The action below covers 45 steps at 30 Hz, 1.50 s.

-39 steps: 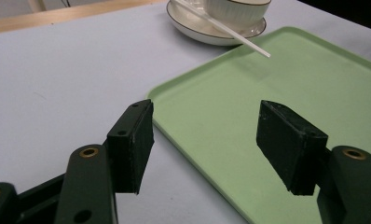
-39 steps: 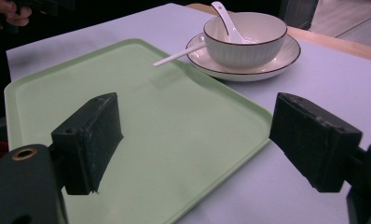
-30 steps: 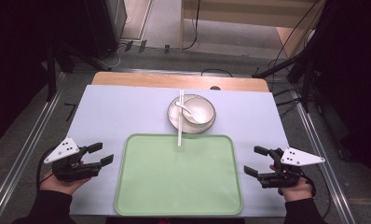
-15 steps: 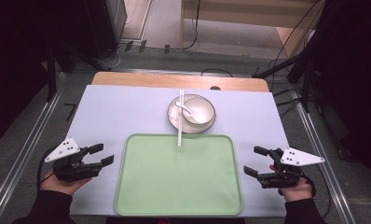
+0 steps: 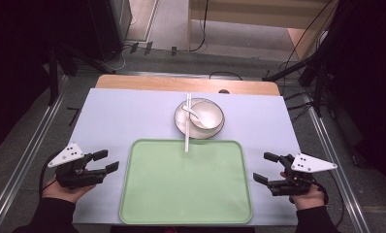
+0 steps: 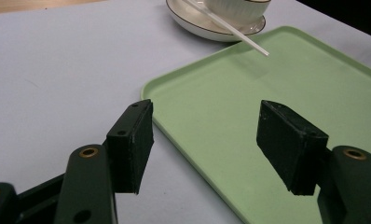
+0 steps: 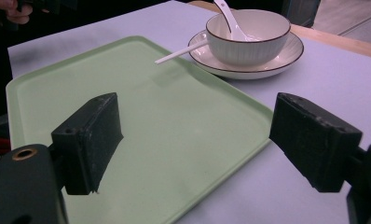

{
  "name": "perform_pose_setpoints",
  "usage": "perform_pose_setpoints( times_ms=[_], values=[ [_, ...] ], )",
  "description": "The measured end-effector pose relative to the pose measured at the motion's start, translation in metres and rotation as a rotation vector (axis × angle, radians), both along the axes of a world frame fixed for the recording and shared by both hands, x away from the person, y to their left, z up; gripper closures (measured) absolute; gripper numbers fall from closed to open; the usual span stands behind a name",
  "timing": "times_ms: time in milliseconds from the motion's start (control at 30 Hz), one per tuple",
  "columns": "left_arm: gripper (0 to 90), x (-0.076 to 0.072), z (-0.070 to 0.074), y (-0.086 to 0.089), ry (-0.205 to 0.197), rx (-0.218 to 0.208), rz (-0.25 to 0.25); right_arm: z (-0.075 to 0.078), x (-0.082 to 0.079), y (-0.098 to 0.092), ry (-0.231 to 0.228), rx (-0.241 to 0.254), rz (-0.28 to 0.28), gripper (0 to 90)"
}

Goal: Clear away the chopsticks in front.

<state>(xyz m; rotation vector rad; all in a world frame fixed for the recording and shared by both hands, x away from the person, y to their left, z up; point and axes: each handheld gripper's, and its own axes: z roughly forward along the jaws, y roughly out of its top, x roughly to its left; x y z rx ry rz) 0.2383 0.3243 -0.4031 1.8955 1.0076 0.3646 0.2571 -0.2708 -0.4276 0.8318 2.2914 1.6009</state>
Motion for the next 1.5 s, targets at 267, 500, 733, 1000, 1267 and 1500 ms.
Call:
perform_pose_setpoints(
  times_ms=[267, 500, 733, 1000, 1267, 1500],
  values=[
    [35.8, 0.000, 0.000, -0.001, -0.015, 0.005, -0.002, 0.000, 0.000, 0.000, 0.002, -0.001, 0.003, 17.1],
    [35.9, 0.002, -0.001, -0.002, 0.004, 0.010, -0.001, 0.000, 0.000, 0.000, 0.007, -0.001, 0.004, 17.1],
    [37.0, 0.006, -0.001, -0.004, 0.046, 0.010, 0.043, -0.001, 0.002, 0.001, 0.011, -0.003, 0.007, 17.1],
    [38.6, 0.020, -0.001, -0.015, 0.118, -0.012, 0.063, -0.005, 0.007, -0.002, 0.022, -0.005, 0.002, 17.1],
    [37.5, 0.032, 0.006, -0.028, 0.137, -0.025, 0.086, -0.004, 0.002, -0.002, 0.020, -0.009, -0.003, 16.9],
    [35.2, 0.039, 0.012, -0.040, 0.141, 0.016, 0.072, -0.003, -0.001, -0.001, 0.027, -0.019, -0.012, 16.7]
  ],
)
